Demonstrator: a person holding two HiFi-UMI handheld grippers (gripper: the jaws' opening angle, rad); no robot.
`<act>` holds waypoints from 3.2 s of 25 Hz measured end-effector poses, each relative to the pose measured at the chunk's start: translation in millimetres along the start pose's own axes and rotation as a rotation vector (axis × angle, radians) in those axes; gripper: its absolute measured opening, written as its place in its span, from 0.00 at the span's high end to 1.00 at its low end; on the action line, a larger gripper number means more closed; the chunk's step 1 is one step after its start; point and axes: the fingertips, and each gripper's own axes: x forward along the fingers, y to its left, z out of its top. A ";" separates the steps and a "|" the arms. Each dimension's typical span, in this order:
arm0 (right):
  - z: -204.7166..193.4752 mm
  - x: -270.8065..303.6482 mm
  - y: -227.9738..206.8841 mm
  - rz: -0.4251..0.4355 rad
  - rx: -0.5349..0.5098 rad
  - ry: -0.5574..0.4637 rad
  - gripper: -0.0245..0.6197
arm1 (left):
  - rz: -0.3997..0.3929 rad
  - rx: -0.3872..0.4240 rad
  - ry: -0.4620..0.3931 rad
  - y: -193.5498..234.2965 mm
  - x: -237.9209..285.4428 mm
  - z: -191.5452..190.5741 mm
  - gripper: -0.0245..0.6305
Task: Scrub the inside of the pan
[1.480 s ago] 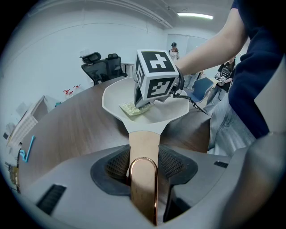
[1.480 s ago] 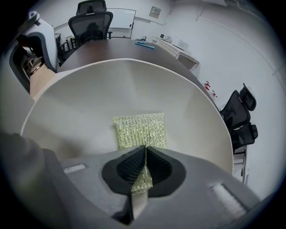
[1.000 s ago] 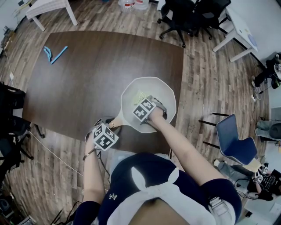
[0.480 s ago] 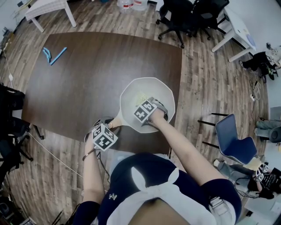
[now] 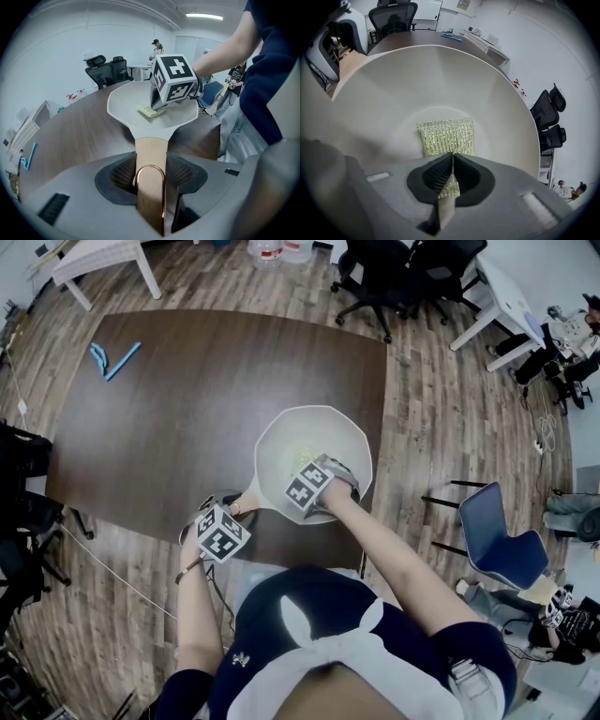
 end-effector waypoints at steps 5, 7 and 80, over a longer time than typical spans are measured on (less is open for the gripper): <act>-1.2 -3.1 12.0 0.045 0.019 0.000 0.95 | -0.002 -0.002 0.001 0.3 0.3 -0.8 0.67; -0.6 -3.6 16.9 0.064 0.023 0.001 0.95 | -0.002 -0.002 0.002 1.1 0.6 -1.6 0.67; 85.8 -230.9 28.4 0.319 0.421 -0.984 0.96 | 0.212 -0.338 -0.722 6.4 -127.7 132.6 0.96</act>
